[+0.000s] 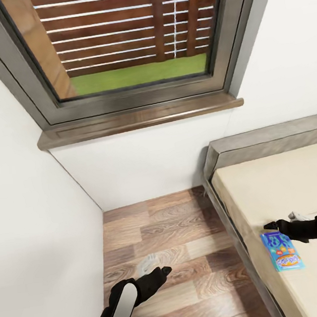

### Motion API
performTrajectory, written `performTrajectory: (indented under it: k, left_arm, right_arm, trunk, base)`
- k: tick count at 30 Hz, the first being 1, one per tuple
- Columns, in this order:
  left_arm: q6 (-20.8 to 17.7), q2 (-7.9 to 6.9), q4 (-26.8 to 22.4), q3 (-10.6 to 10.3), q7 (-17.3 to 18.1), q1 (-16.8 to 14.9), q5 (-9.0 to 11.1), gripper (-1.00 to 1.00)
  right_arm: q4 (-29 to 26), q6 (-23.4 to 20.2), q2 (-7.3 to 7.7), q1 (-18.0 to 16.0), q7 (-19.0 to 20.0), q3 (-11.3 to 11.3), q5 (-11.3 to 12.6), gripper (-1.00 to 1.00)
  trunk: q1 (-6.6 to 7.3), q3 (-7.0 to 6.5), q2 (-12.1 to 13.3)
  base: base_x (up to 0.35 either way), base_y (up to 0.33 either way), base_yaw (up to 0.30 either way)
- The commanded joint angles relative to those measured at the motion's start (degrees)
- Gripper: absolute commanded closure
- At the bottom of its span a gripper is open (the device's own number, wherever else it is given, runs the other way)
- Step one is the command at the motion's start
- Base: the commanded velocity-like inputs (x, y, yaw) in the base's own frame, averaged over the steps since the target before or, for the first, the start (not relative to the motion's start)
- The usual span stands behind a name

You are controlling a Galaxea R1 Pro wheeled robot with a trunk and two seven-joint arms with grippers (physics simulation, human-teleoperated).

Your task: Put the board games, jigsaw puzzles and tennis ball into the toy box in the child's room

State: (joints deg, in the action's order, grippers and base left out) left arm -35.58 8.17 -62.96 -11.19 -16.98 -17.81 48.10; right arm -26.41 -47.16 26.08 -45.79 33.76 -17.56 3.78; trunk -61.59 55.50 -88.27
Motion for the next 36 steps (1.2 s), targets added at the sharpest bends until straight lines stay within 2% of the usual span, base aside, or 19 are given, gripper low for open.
performTrajectory:
  k: [1, 11, 28, 36]
  left_arm:
    - [-0.1, 0.0, -0.1, -0.1, -0.5, 0.0, 0.6, -1.0]
    - [-0.1, 0.0, -0.1, -0.1, -0.6, 0.0, 0.6, -1.0]
    - [-0.1, 0.0, -0.1, -0.1, -0.5, 0.0, 0.6, -1.0]
    - [-0.1, 0.0, 0.0, 0.0, -0.5, 0.0, 0.6, -1.0]
  right_arm:
    - [0.0, -0.5, 0.0, 0.0, -0.1, -0.2, 0.4, -1.0]
    - [0.0, -0.5, 0.02, 0.0, -0.1, -0.2, 0.4, -1.0]
    - [0.0, -0.4, 0.04, 0.0, -0.1, -0.2, 0.3, -1.0]
    - [-0.1, 0.0, 0.54, -0.1, -0.3, -0.3, 0.3, -1.0]
  trunk:
    - [0.0, 0.04, 0.0]
    - [0.0, 0.04, 0.0]
    - [0.0, 0.04, 0.0]
    - [0.0, 0.04, 0.0]
  base:
    - [0.0, 0.0, 0.25]
    - [0.0, 0.0, 0.1]
    - [0.0, 0.0, 0.009]
    - [0.0, 0.0, 0.0]
